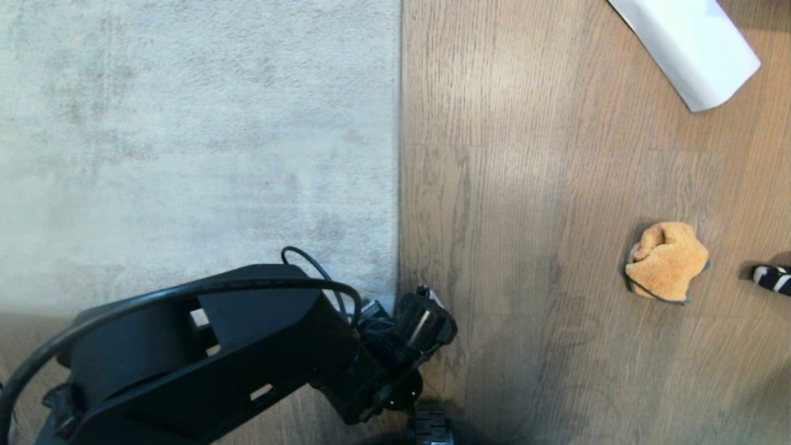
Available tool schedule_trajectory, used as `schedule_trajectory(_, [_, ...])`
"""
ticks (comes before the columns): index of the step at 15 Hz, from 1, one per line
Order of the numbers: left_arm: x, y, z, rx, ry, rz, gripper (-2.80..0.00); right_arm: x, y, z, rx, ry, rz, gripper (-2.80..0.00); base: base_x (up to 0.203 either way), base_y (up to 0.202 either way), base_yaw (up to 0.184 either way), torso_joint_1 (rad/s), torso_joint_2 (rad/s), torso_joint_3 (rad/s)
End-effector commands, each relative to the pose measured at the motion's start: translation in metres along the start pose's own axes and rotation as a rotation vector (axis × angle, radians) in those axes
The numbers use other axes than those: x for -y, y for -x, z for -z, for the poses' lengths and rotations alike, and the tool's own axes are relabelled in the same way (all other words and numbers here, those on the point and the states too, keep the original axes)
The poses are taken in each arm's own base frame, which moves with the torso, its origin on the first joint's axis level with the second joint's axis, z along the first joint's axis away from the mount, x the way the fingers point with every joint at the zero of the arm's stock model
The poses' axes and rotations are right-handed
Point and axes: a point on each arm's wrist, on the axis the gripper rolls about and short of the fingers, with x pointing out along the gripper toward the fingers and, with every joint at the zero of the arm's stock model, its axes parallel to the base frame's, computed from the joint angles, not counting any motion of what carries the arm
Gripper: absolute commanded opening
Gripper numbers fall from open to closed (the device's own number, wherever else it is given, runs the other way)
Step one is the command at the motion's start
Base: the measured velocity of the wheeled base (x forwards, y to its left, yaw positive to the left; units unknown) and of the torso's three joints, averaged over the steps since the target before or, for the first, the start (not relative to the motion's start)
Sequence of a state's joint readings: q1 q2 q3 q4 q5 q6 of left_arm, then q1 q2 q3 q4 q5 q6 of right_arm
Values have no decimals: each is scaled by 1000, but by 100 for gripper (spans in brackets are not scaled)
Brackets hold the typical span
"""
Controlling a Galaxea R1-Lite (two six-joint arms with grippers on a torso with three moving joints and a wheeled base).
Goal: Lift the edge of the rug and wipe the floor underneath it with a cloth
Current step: Lift up the carpet
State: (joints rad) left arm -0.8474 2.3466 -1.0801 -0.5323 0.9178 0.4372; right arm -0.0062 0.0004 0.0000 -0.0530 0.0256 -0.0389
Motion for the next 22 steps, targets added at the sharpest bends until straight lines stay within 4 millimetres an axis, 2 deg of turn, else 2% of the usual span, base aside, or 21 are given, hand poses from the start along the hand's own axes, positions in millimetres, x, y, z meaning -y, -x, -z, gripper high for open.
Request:
schedule_trajectory(1, [-2, 3, 3, -5, -5, -1, -280, 0, 0, 0, 1, 1, -1, -280, 0, 0, 0, 0, 0, 0])
schedule_trajectory(11, [-35, 25, 7, 9, 39, -17, -280, 0, 0, 0, 1, 1, -1, -280, 0, 0, 0, 0, 0, 0])
schedule_trajectory(15, [-49, 34, 16, 4, 44, -21, -280, 0, 0, 0, 1, 1, 1, -280, 0, 0, 0, 0, 0, 0])
schedule_trajectory(22, [-83, 46, 25, 5, 96, -49, -280, 0, 0, 0, 1, 1, -1, -280, 0, 0, 0, 0, 0, 0])
